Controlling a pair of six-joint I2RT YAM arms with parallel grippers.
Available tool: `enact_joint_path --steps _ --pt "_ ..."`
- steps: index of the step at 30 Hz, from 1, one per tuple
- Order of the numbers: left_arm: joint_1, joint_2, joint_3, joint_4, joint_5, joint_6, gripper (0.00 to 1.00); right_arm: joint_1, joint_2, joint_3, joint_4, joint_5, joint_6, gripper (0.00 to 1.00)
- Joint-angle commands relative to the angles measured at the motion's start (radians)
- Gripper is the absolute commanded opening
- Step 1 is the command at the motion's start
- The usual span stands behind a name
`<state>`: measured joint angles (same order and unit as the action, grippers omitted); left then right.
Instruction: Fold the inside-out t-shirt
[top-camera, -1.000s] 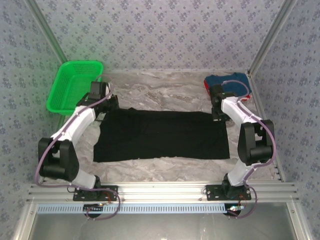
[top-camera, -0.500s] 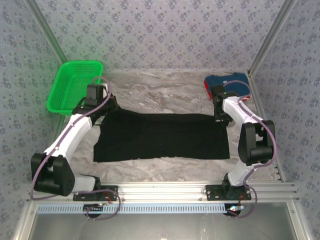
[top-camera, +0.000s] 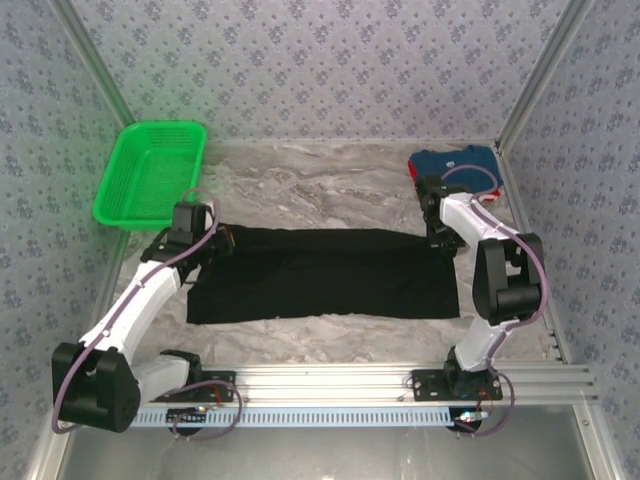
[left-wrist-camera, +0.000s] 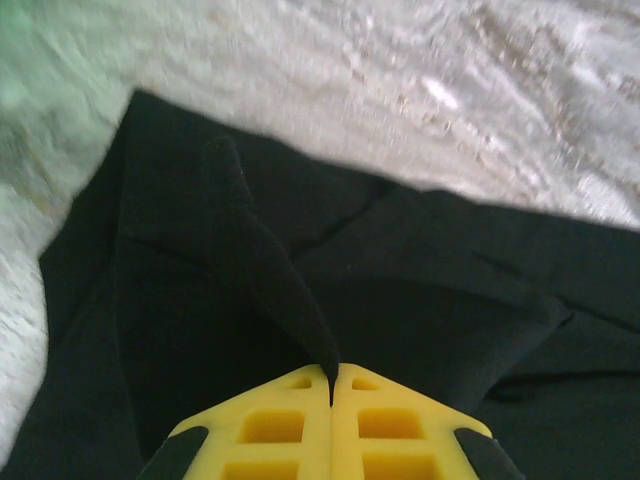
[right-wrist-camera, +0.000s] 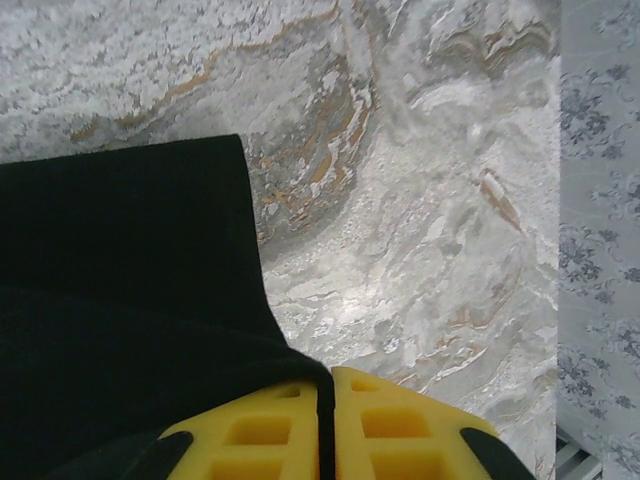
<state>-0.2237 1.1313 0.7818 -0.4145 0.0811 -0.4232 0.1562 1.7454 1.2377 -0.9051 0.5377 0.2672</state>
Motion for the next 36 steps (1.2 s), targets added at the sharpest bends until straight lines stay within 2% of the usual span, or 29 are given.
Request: enact_joint_path --steps 1,6,10,14,23,30,36 --pt "-0.028 0.002 -0.053 0.027 0.029 -0.046 0.00 0.007 0.047 -0.007 -0.044 0.036 0.041 0.18" --pt "-0.054 0.033 -0.105 0.019 0.038 -0.070 0.00 0.011 0.033 -0.004 -0.055 0.020 0.052 0.29" --pt "-0.065 0.006 -0.155 0.014 0.025 -0.093 0.00 0.021 -0.048 -0.023 -0.029 -0.062 0.040 0.39" --pt "-0.065 -0.033 -0.178 0.018 0.024 -0.097 0.00 0.026 -0.109 -0.030 -0.006 -0.106 0.030 0.44" --pt "-0.066 -0.052 -0.094 -0.002 0.051 -0.089 0.00 -0.006 -0.041 -0.008 0.009 -0.112 0.031 0.44" --pt "-0.066 -0.041 -0.081 -0.009 0.054 -0.080 0.00 -0.077 0.041 0.077 0.091 -0.310 0.016 0.46" --pt "-0.066 -0.041 -0.080 -0.010 0.054 -0.072 0.00 -0.118 0.103 0.083 0.127 -0.409 0.020 0.45"
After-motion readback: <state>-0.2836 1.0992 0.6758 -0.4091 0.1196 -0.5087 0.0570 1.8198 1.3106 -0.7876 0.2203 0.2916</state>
